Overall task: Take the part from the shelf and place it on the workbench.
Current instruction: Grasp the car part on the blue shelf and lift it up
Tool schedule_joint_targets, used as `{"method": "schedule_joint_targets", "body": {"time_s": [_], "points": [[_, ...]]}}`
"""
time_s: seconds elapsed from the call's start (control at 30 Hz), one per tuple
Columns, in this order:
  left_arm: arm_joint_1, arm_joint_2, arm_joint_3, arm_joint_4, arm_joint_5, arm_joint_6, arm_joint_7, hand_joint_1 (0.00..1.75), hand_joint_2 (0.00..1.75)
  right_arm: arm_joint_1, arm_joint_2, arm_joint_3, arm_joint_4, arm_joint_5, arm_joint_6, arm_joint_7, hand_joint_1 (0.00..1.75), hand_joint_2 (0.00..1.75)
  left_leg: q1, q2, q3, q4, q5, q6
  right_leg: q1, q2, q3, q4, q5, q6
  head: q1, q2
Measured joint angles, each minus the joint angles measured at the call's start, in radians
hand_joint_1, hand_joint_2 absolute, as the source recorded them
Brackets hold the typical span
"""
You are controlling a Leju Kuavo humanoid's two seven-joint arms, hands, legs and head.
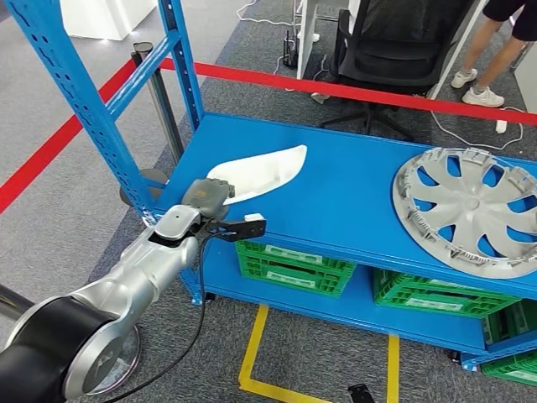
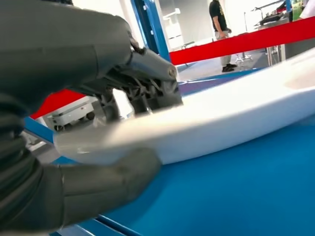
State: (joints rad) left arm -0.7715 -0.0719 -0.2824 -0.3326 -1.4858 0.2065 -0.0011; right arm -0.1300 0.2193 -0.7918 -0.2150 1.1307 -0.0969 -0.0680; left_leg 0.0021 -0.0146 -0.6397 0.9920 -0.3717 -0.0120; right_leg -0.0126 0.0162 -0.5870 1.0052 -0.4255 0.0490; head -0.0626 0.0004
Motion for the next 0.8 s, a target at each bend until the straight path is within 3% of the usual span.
{"method": "schedule_joint_targets", "body": {"time_s": [0.8], "points": [[-0.003, -0.003, 0.009, 0.0, -0.007, 0.003, -0.004, 1.75, 1.75, 0.002, 0.0, -0.014, 0.0, 0.0, 0.0, 0.0, 0.0, 0.0, 0.0, 0.0, 0.0, 0.0, 0.0, 0.0, 0.0, 0.0, 0.0, 0.0, 0.0, 0.0, 0.0, 0.0]]}}
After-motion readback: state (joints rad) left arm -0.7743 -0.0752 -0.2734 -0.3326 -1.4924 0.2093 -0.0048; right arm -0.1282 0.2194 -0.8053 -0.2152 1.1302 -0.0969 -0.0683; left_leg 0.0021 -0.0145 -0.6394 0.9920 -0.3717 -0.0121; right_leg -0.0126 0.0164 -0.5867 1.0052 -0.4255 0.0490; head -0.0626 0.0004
